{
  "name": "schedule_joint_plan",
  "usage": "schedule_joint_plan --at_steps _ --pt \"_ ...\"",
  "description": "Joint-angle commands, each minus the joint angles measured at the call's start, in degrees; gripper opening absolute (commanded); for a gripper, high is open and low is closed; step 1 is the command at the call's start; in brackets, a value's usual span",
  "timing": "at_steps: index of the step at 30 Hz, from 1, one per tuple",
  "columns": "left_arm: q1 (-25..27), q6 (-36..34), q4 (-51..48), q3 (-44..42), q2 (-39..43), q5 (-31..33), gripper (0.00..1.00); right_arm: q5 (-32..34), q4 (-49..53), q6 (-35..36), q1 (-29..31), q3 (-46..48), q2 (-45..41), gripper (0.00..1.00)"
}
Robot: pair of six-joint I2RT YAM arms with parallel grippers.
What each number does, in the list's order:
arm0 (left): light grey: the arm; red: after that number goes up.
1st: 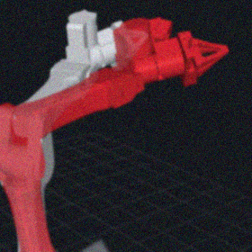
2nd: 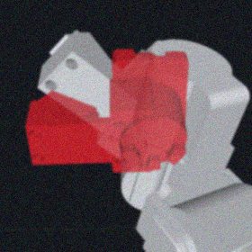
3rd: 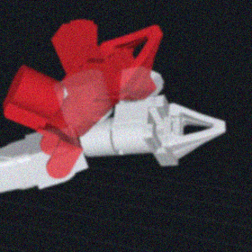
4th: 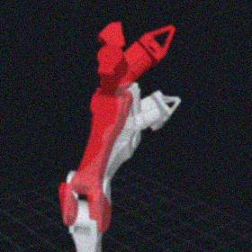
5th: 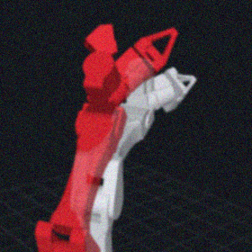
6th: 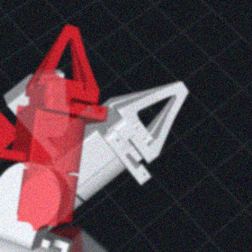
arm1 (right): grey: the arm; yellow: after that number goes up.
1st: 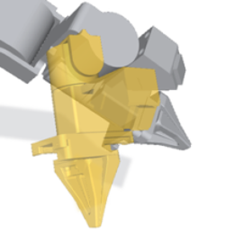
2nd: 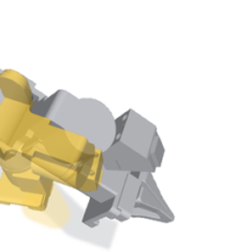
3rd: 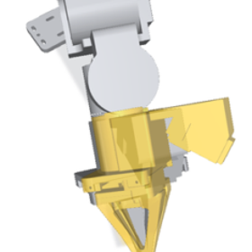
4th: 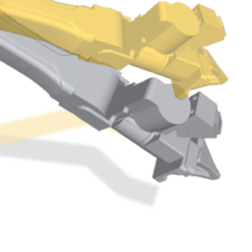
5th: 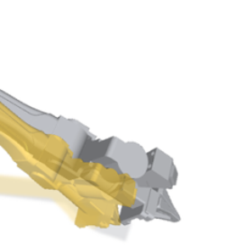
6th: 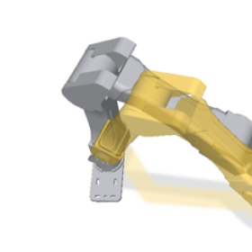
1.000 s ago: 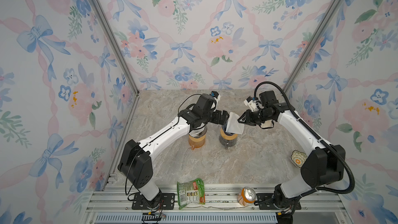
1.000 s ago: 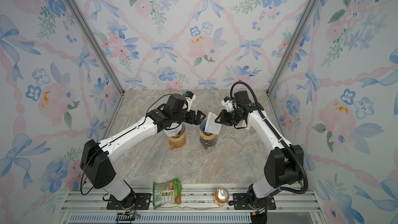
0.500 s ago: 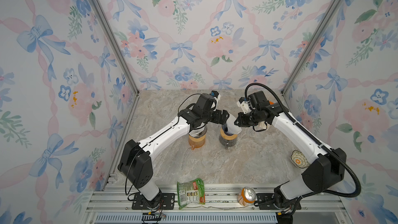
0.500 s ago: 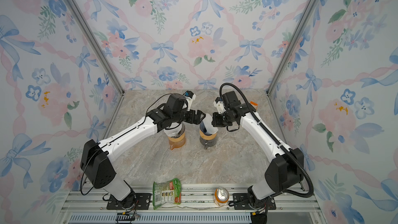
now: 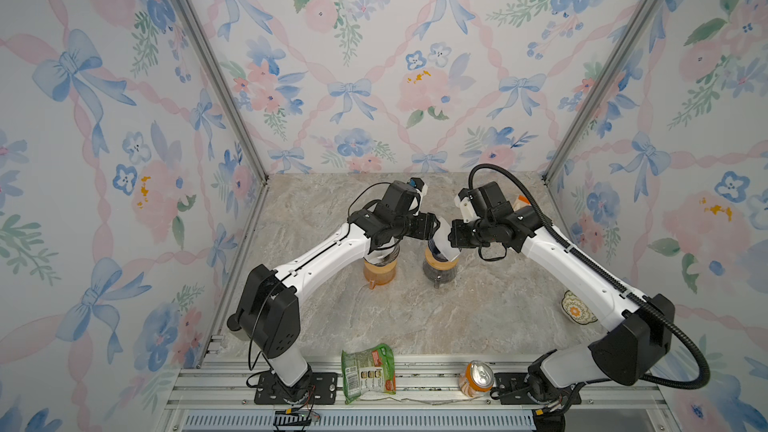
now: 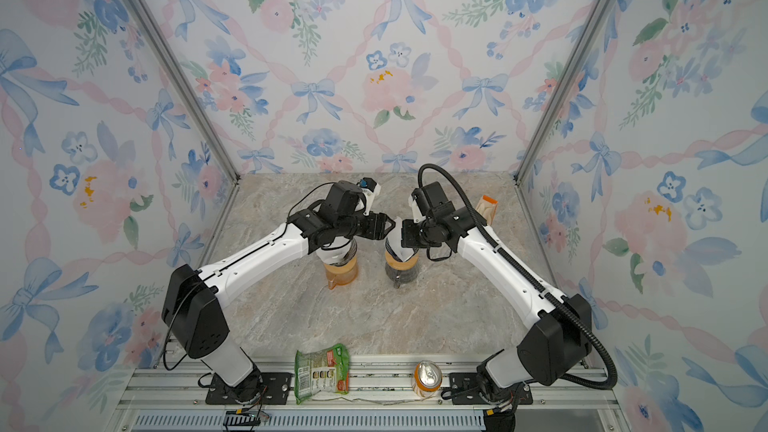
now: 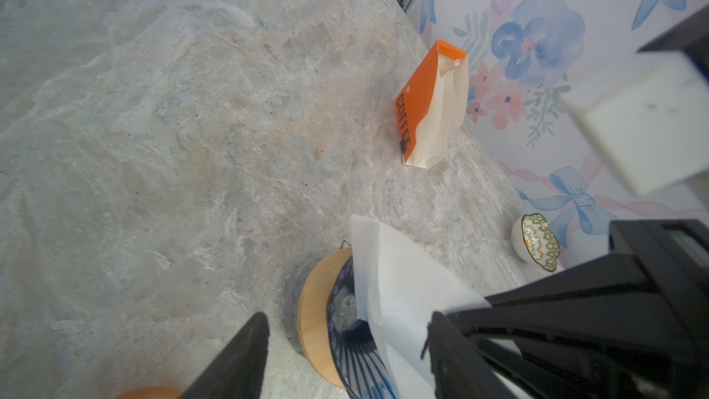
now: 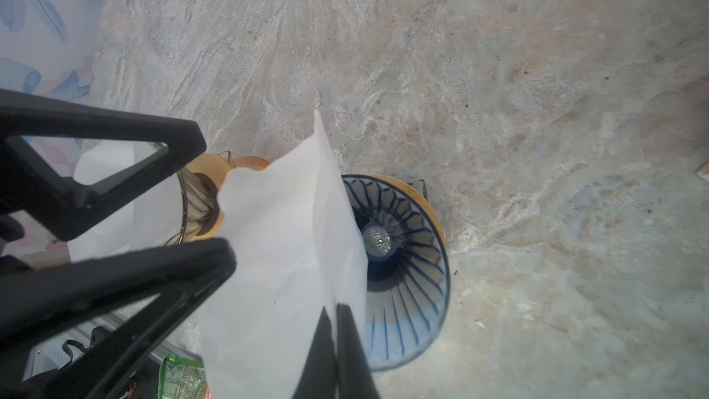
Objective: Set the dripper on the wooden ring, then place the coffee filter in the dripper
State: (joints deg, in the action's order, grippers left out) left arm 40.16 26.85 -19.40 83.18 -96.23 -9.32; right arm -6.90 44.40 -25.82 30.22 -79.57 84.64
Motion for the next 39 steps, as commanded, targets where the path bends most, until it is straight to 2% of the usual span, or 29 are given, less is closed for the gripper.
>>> schedule_joint_plan --at_steps 1,13,20,26,29,32,39 --pt "0.27 0.34 0.15 0.14 -1.04 -1.48 0.61 1.99 -1.86 -2.28 0.37 1.22 -0.13 0.00" --pt "0.44 0.75 0.15 0.76 -3.30 -4.03 0.53 4.25 -5.47 -8.06 0.39 4.78 -1.71 0.00" --pt "0.53 0.76 0.08 0.32 -4.18 -3.19 0.48 3.31 -5.68 -7.41 0.44 4.82 -1.67 0.00" --pt "0.44 0.59 0.03 0.05 -5.00 -2.87 0.42 3.96 -2.84 -5.56 -0.16 3.76 -1.01 0.05" --pt "0.36 0.42 0.06 0.05 -5.37 -2.80 0.31 4.98 -2.82 -5.18 -0.20 4.07 -1.28 0.08" --pt "0.27 0.24 0.06 -0.03 -5.61 -2.72 0.30 5.49 -2.59 -4.09 -0.16 4.00 -1.23 0.14" --pt "0.18 -0.83 0.00 0.05 -5.81 -2.20 0.31 6.28 -0.74 -2.46 -0.81 3.30 -0.79 0.17"
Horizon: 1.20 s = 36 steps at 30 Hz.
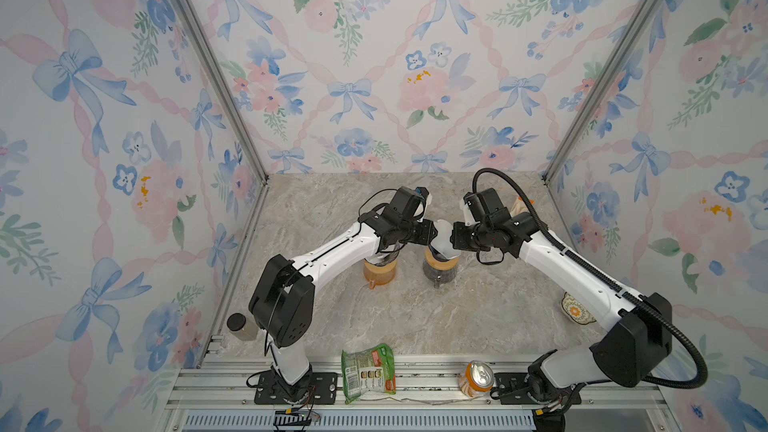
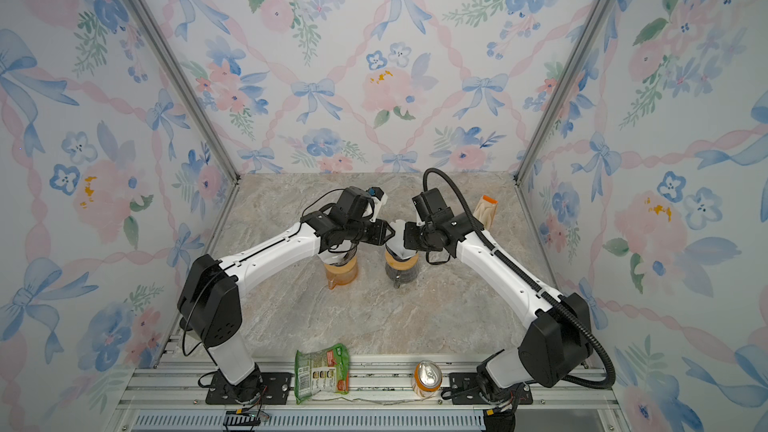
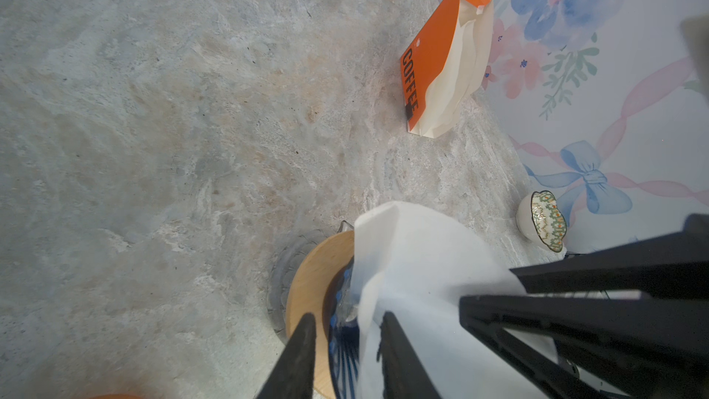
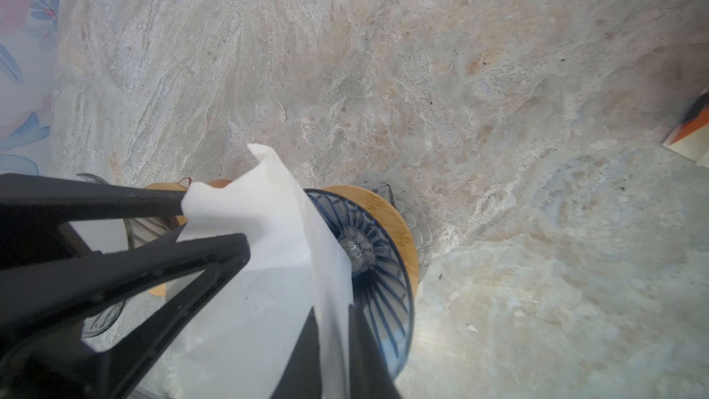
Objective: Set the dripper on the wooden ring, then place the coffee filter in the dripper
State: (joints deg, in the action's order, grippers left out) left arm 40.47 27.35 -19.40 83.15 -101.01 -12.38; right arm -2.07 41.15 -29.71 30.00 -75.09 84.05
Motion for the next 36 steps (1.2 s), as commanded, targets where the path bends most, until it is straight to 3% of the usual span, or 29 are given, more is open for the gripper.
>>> schedule_joint_plan --at_steps 1,22,31,36 --pt "-0.04 -1.76 -0.03 -0.07 -0.89 1.17 0.32 2.13 2.79 1.65 -0.71 -1.09 -0.20 0.18" --pt "-0.04 -3.68 -1.61 -0.54 -2.89 2.19 0.37 1.08 5.52 5.08 -2.27 -2.74 4.53 0.25" --pt "0.05 -3.58 -1.61 0.49 -2.71 1.93 0.38 -3.89 2.74 5.61 -2.18 -3.33 3.37 0.28" --pt "0.07 -3.54 -1.61 0.59 -2.75 1.84 0.39 -1.86 4.12 7.31 -1.92 -5.47 2.05 0.29"
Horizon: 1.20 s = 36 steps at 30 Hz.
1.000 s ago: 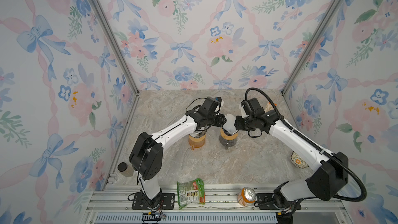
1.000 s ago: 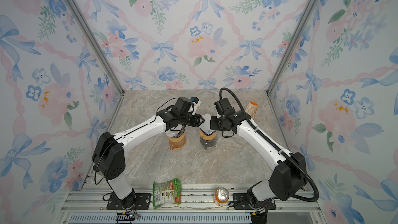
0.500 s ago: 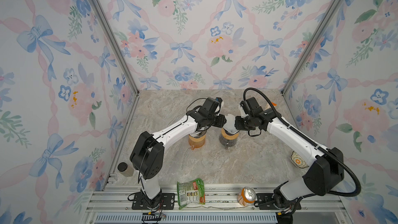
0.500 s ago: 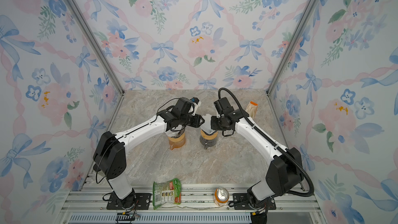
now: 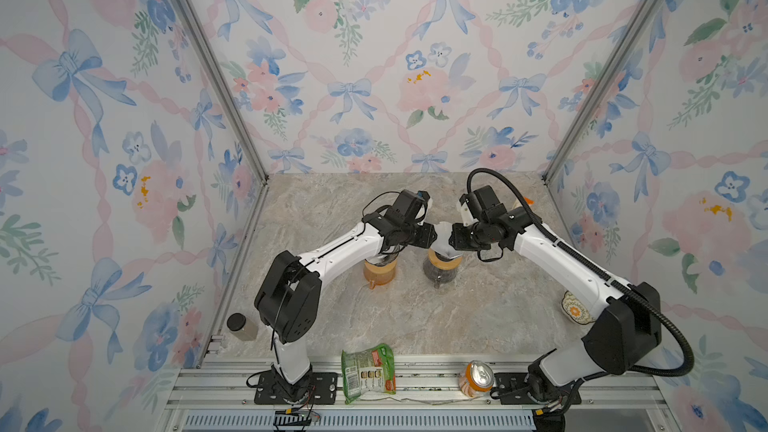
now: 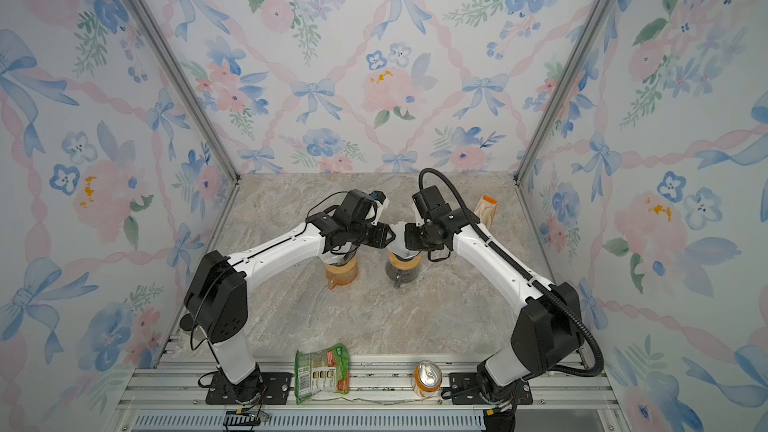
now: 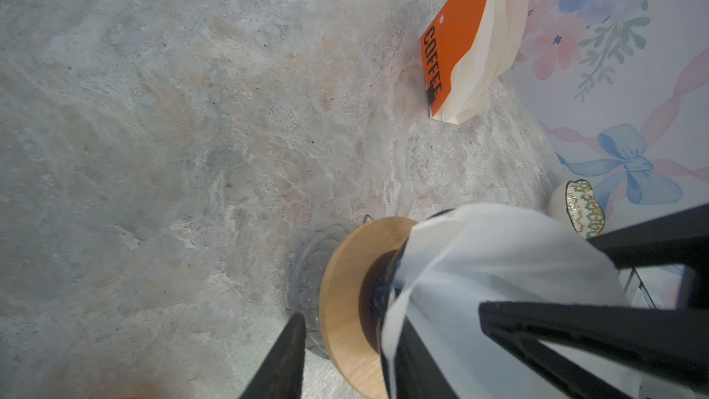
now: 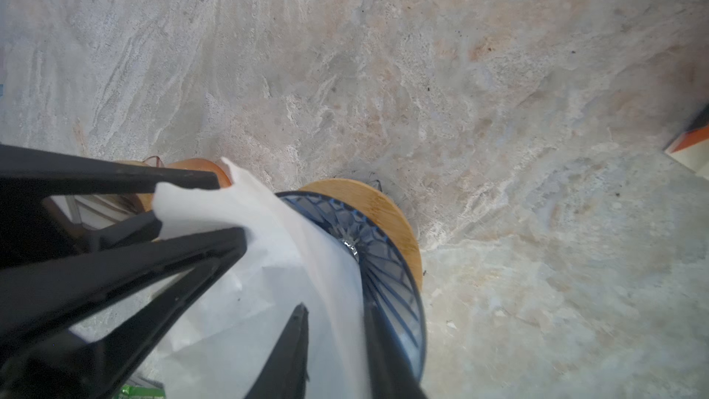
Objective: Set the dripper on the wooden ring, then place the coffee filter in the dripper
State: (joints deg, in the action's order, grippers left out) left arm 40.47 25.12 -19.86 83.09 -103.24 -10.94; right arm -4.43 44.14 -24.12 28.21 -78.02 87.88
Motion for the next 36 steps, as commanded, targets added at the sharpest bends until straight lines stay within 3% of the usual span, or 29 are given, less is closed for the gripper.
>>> schedule_joint_plan --at_steps 1,10,36 --pt "0.07 -1.27 -1.15 0.67 -0.58 0.32 0.40 1.58 1.63 2.24 -0.08 -2.89 -2.07 0.30" --pt "0.27 -1.37 -1.15 0.92 -0.73 0.20 0.40 6.97 5.72 3.64 -0.64 -3.30 -1.27 0.38" --pt "0.75 -1.54 -1.85 2.49 -2.87 0.69 0.41 1.46 1.83 4.34 -4.79 1.39 2.74 0.38"
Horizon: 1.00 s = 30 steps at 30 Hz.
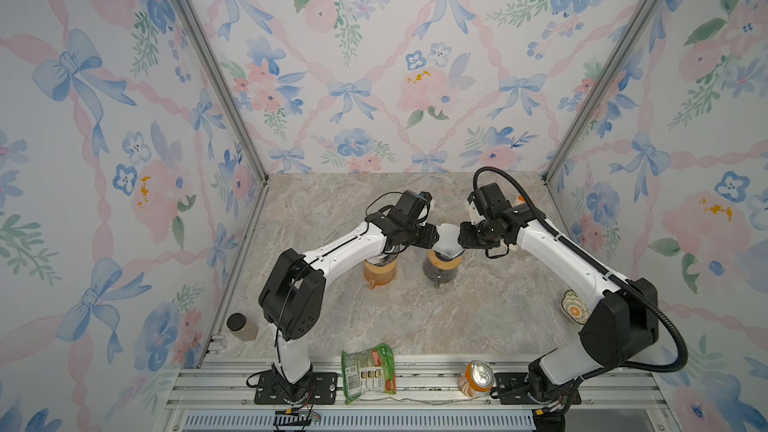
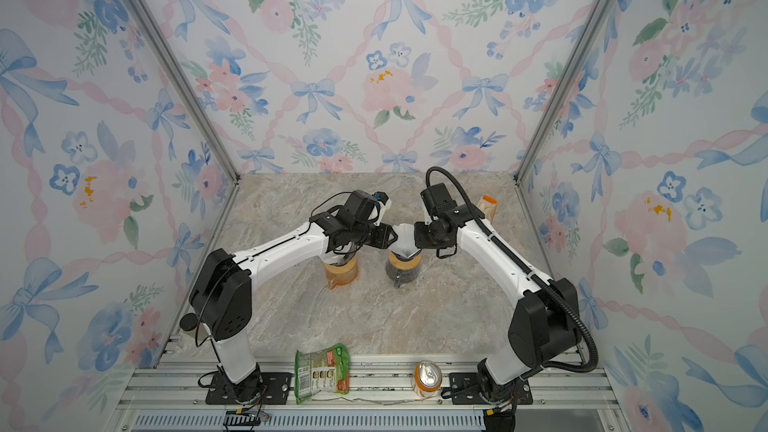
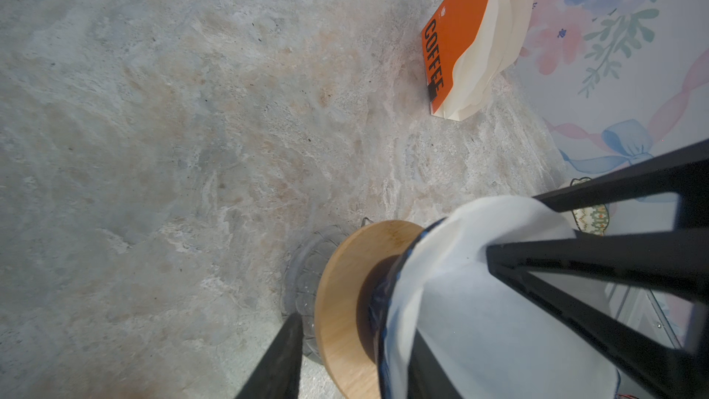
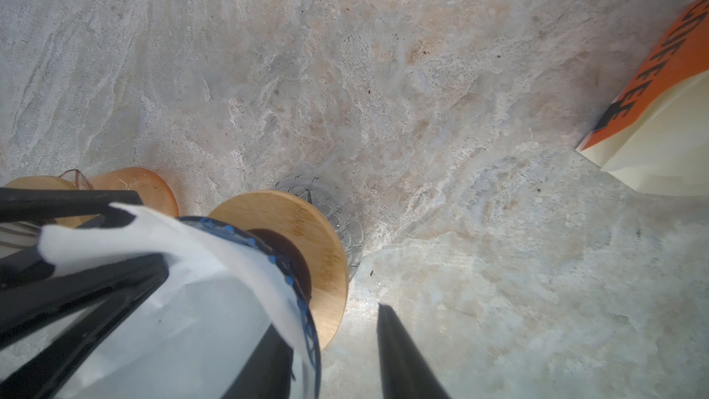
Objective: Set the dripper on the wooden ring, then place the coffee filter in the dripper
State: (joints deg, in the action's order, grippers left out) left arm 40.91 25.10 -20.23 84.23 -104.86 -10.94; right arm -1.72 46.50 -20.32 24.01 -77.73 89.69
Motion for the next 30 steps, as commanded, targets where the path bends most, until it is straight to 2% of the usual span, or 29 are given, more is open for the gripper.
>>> schedule_joint_plan --at_steps 1,16,25,30 --pt "0.32 -1.46 -1.55 1.36 -1.30 0.71 0.41 -1.44 -0.62 0.53 -0.65 1.33 0.90 0.38" --pt "0.36 -1.20 -1.74 1.87 -1.71 0.86 0.42 -7.07 -2.62 1.95 -1.44 1.55 0.30 0.36" --pt "0.38 -1.20 -1.74 2.20 -1.93 0.61 0.43 -6.79 -1.25 8.26 -1.44 -0.27 0.10 0.42" --pt "0.39 -1.21 -1.74 2.04 -1.84 0.65 0.43 -8.98 -3.04 8.39 -1.42 -0.58 1.89 0.44"
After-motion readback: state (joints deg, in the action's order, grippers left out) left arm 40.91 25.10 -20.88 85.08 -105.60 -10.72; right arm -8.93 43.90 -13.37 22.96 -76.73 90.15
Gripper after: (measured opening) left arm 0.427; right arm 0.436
